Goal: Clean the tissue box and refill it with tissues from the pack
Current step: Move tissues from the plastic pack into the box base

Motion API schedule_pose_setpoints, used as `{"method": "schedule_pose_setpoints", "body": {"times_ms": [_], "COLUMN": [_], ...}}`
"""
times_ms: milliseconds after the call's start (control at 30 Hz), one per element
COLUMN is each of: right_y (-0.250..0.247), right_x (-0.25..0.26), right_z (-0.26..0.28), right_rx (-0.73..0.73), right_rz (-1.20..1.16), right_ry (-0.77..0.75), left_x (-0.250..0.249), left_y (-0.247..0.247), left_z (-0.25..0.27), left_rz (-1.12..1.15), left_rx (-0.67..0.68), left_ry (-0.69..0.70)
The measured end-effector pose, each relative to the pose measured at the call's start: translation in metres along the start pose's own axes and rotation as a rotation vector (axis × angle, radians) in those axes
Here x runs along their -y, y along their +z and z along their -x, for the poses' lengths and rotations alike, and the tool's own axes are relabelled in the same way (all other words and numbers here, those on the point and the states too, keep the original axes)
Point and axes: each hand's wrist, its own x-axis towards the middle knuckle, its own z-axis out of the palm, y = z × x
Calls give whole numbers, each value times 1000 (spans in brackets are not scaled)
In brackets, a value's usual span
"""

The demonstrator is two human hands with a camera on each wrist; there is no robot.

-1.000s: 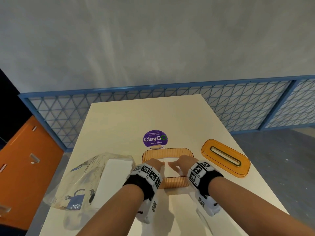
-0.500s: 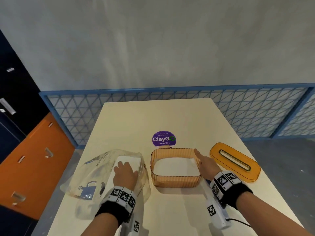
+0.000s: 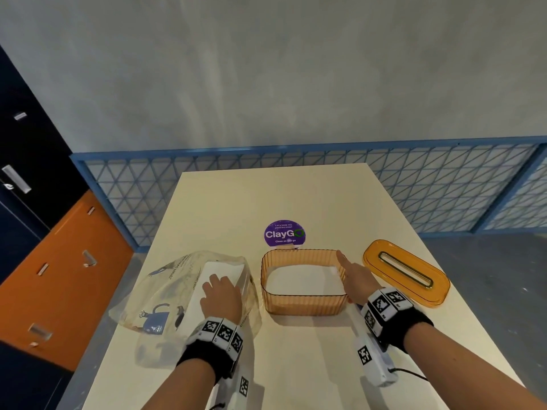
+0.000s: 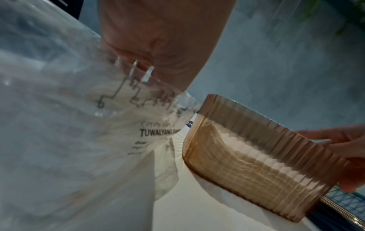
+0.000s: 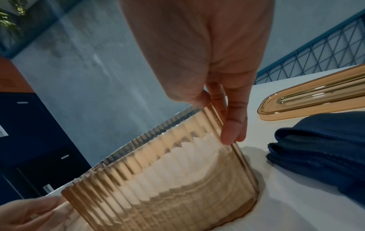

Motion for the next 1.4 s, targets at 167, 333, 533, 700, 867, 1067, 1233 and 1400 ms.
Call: {"method": "schedule_pose_setpoints", "body": {"times_ms": [167, 333, 533, 700, 867, 1067, 1233, 1400], "right_y": [0, 1, -3, -30, -53, -65, -74, -89], "right_x": [0, -1, -1, 37, 90, 92, 74, 66], "right_z": [1, 0, 0, 16, 34, 33, 29, 35], "right_rx": [4, 2, -80, -214, 411, 461, 336, 336], "right_rz": [-21, -2, 30, -337, -1149, -1238, -1191, -1251], "right_ry": [11, 6, -27, -251, -195, -152, -131, -181], "left_x": [0, 0, 11, 12, -18, -27, -25, -28], "left_y": [-2, -8, -60, -120, -127, -88, -85, -83], "left_z": [1, 4, 5, 30, 57, 60, 57, 37], "left_rz": [-1, -28, 111, 311, 454, 450, 1098, 1657], "left_rx": [16, 36, 2, -268, -402, -277, -151, 430], "left_ry": [-11, 9, 6, 89, 390, 704, 271, -334]}}
